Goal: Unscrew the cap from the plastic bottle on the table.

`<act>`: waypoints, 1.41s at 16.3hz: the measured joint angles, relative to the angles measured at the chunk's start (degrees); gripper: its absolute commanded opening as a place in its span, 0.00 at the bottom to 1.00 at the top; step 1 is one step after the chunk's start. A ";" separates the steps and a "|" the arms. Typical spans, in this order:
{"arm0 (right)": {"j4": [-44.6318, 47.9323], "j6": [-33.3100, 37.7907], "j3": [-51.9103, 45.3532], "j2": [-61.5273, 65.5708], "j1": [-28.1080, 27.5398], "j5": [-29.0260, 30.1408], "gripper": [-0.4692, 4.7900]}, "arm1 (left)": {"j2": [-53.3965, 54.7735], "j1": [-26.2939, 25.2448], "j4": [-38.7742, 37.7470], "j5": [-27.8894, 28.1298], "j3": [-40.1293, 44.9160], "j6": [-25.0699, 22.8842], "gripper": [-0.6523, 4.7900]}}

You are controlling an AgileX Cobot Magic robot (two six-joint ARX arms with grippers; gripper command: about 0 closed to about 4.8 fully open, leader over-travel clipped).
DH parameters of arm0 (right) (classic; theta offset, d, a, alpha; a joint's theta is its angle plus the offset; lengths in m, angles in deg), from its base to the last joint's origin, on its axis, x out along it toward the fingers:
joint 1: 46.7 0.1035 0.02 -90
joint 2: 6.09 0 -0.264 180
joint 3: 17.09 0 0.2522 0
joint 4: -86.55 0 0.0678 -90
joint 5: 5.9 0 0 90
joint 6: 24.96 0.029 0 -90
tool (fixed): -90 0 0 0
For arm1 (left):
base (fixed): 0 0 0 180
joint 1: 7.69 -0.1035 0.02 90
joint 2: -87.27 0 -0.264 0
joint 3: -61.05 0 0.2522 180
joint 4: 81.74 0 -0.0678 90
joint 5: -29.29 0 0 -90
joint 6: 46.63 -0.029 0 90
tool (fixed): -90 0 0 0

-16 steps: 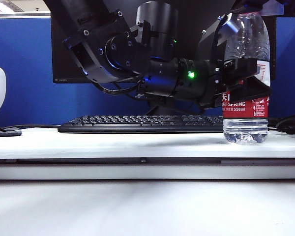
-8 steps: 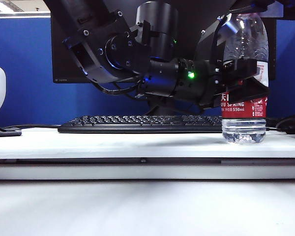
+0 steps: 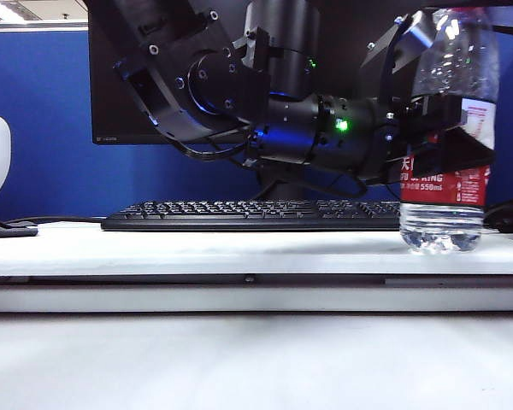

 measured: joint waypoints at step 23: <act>2.01 13.60 6.43 10.19 2.99 12.63 1.00 | 0.00 -0.31 -0.02 -0.13 0.31 -0.68 0.33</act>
